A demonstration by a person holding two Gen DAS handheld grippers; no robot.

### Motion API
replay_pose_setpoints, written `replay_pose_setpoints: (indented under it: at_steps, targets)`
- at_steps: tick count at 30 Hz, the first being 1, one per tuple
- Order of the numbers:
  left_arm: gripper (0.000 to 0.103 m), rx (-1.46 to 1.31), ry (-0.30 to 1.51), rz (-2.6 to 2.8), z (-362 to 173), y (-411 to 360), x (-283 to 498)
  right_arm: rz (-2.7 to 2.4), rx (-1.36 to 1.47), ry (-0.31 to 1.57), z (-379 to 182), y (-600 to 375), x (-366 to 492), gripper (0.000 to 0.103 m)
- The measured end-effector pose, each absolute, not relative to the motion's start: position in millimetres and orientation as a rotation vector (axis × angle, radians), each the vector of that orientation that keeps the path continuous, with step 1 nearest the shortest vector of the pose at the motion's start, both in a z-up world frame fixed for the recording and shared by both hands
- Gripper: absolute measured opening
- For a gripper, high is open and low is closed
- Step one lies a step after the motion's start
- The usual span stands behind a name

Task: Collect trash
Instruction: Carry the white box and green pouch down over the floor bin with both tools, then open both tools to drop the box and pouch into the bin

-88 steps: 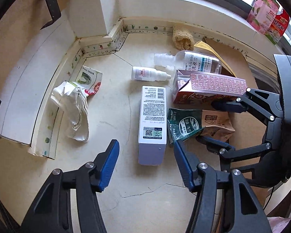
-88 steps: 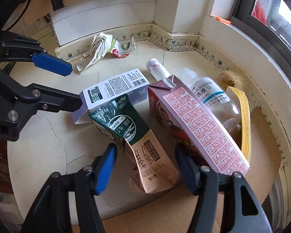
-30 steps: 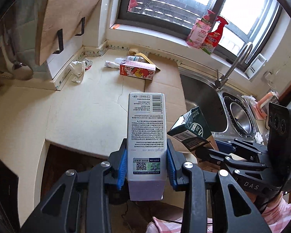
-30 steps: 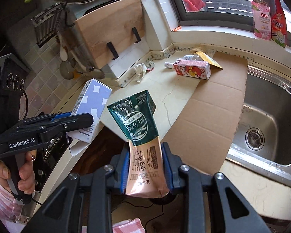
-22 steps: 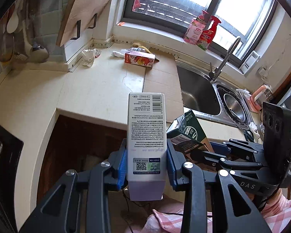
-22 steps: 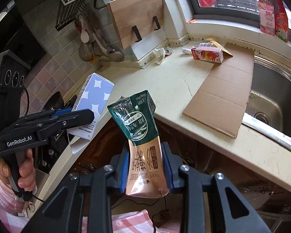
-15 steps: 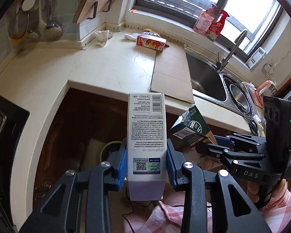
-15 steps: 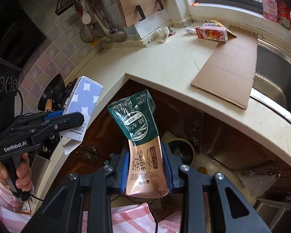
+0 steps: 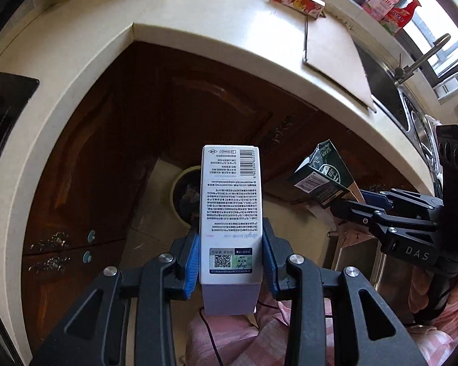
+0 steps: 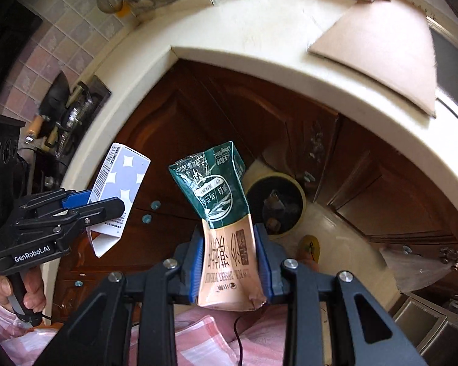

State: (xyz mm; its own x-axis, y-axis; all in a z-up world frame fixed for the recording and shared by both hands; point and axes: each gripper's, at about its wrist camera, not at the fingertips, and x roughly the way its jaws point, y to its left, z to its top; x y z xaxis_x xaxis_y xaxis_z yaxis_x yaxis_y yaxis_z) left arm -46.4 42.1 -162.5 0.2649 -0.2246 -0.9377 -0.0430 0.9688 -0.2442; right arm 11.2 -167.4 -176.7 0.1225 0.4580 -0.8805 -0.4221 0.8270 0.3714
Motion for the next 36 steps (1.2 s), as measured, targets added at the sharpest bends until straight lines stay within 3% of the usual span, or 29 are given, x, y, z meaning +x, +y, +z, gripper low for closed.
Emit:
replay_pose_setpoints:
  at_steps: [15, 28, 36]
  targets:
    - [0.033, -0.125, 1.524, -0.118, -338.0, 16.9, 3.8, 0.554, 0.037, 1.527, -338.8, -155.2, 34.8, 0.031]
    - [0.033, -0.229, 1.650, -0.054, -487.0, 9.0, 32.2, 0.439, 0.076, 1.700, -473.3, -155.3, 51.5, 0.031]
    - [0.037, -0.185, 1.648, 0.004, -524.0, 9.4, 52.6, 0.415, 0.043, 1.743, -512.2, -136.2, 71.9, 0.031]
